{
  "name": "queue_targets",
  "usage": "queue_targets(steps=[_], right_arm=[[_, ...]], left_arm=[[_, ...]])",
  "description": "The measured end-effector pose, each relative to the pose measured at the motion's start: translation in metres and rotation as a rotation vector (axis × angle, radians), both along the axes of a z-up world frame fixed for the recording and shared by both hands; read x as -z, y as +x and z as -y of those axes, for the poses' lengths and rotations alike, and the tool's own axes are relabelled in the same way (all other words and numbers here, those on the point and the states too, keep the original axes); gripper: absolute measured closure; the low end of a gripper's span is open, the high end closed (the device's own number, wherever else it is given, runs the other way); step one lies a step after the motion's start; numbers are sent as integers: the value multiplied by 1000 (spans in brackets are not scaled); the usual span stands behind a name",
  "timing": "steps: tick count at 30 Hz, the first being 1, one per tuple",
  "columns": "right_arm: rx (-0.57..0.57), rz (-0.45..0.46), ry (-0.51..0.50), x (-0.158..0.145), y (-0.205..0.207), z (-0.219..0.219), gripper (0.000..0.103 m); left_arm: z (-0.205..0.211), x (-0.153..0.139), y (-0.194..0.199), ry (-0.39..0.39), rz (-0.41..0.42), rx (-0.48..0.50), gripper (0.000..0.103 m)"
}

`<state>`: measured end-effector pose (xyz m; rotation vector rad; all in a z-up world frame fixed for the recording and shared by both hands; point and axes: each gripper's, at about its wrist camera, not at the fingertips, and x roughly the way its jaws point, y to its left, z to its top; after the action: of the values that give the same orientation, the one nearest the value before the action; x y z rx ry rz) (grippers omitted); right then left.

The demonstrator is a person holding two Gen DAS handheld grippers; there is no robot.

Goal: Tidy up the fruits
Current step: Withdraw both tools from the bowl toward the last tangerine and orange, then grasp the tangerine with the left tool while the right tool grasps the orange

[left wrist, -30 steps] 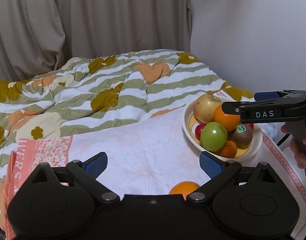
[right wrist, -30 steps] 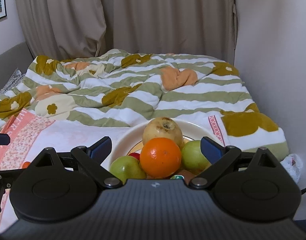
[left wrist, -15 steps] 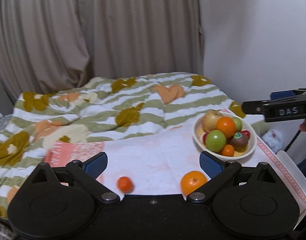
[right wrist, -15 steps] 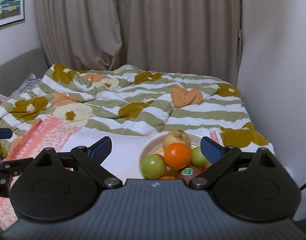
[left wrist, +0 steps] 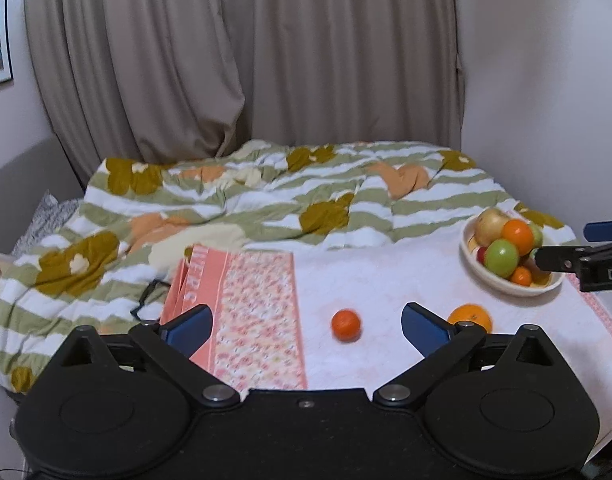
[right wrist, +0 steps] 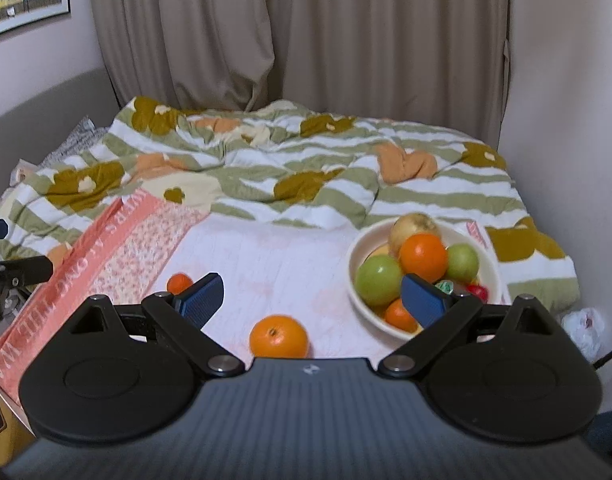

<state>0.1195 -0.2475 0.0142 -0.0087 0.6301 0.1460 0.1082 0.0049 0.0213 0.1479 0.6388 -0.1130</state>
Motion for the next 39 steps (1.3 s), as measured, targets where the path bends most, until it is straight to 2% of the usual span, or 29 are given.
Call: queue_targets(steps=[11, 16, 23, 28, 32, 35, 37, 39], right_arm=[[115, -135, -7, 62, 15, -28, 0], [188, -194, 2, 89, 25, -30, 0], [239, -209, 43, 106, 34, -34, 0], [258, -223, 56, 112, 43, -38, 0], [263, -228, 52, 116, 49, -40, 0], [260, -228, 48, 116, 52, -42, 0], [256, -226, 45, 116, 53, -43, 0], [252, -224, 42, 116, 53, -44, 0]], left_arm=[[-29, 56, 53, 15, -121, 110, 0], [-17, 84, 78, 38, -155, 216, 1], [7, 110, 110, 64, -152, 357, 4], [15, 126, 129, 62, -206, 400, 33], [17, 132, 134, 64, -221, 424, 41], [19, 133, 136, 60, -230, 433, 51], [20, 134, 139, 54, -243, 435, 61], [19, 135, 139, 44, -251, 437, 63]])
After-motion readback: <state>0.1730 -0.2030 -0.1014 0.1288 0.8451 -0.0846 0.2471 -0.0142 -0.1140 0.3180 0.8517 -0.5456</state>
